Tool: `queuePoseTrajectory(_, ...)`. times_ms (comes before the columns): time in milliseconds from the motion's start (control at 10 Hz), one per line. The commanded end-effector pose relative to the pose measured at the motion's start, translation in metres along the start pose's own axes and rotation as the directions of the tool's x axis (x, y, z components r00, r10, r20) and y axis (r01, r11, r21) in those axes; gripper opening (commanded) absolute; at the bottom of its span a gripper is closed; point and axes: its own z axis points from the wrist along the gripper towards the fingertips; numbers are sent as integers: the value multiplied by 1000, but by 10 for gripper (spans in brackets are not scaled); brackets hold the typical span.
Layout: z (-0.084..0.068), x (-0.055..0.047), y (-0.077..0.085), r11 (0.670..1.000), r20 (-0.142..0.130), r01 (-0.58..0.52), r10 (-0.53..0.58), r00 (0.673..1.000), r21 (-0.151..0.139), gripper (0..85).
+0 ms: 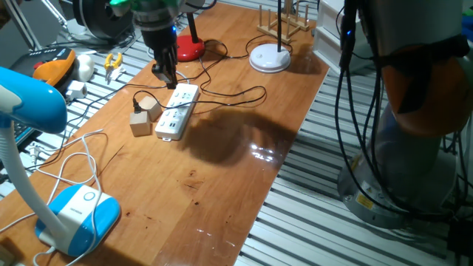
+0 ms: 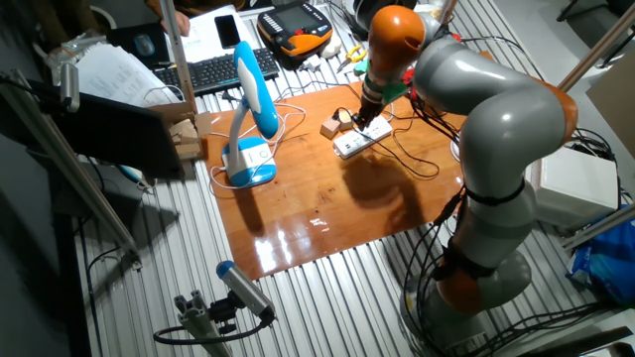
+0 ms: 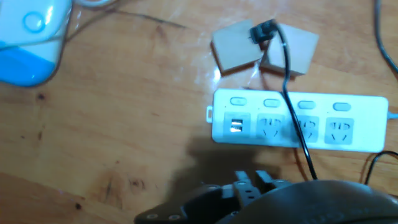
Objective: Plug in the power cord of the desk lamp, turn on the socket, and light up the desk lamp
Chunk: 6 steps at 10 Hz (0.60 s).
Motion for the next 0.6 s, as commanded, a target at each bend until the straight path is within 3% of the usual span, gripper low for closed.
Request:
queuePoseTrajectory(0, 0, 0, 0, 1000, -7, 4, -3, 1000, 21, 0)
queuePoseTrajectory(100, 0, 0, 0, 1000, -11, 0, 0, 1000, 20, 0)
queuePoseTrajectory(200, 0, 0, 0, 999, 3, -35, 35, 999, 2, 0)
queuePoseTrajectory(300, 0, 0, 0, 999, 14, -50, 49, 999, 15, 0)
queuePoseTrajectory(400, 0, 0, 0, 1000, 8, 6, -6, 1000, 10, 0)
queuePoseTrajectory(500, 0, 0, 0, 998, 21, 21, -22, 1000, 63, 0)
